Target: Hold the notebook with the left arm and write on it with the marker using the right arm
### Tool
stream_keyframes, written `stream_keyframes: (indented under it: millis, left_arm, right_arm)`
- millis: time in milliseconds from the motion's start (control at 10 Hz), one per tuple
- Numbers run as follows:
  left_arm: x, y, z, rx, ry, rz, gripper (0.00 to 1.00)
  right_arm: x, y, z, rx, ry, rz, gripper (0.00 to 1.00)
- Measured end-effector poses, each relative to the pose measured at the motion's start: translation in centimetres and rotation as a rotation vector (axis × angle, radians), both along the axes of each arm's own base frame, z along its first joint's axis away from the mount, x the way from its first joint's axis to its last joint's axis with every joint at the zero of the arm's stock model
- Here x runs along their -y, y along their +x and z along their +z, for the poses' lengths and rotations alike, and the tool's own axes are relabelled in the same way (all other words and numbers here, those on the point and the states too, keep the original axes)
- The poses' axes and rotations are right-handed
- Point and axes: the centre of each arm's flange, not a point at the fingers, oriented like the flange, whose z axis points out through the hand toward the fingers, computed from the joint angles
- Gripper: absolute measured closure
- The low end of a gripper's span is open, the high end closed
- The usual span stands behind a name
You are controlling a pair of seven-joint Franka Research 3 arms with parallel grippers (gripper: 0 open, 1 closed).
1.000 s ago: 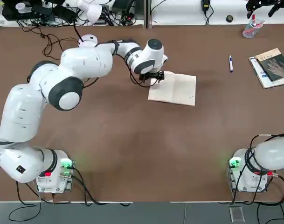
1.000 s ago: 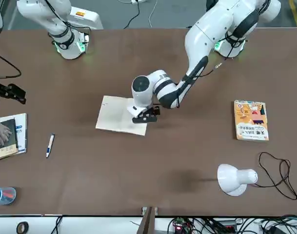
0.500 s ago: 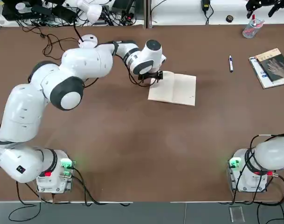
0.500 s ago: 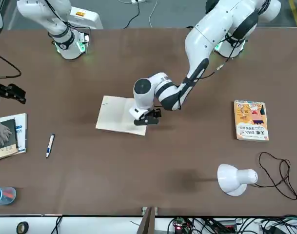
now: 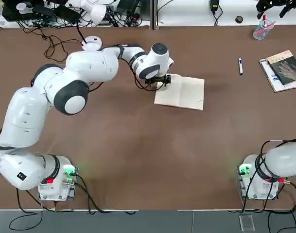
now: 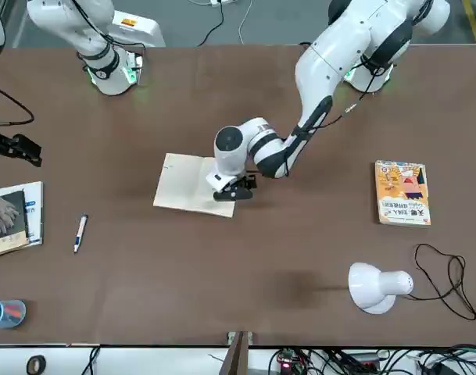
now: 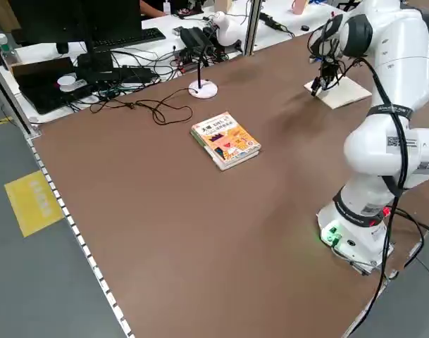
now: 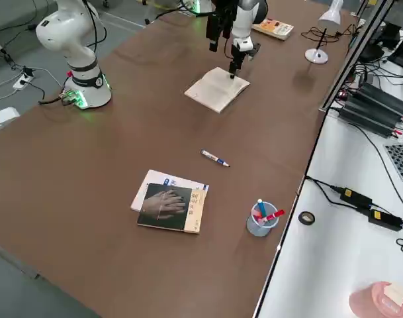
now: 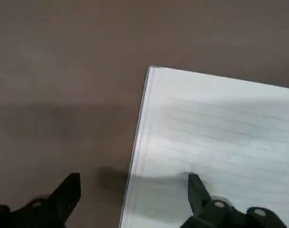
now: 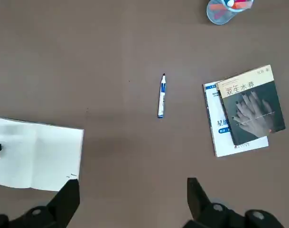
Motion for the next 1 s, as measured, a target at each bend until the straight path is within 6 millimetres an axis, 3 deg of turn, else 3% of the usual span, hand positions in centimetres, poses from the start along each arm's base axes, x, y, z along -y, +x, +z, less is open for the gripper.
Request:
stream_keyframes:
  millis: [500, 1000]
  left_arm:
    - [0.2, -0.3, -1.9, 0.011, -0.005, -0.018, 0.0]
    - [0.1, -0.2, -2.0, 0.016, -0.007, -0.018, 0.0]
  right_arm:
    - [-0.2, 0.0, 0.0, 0.0, 0.0, 0.004, 0.0]
    - [-0.3, 0.0, 0.0, 0.0, 0.0, 0.005, 0.0]
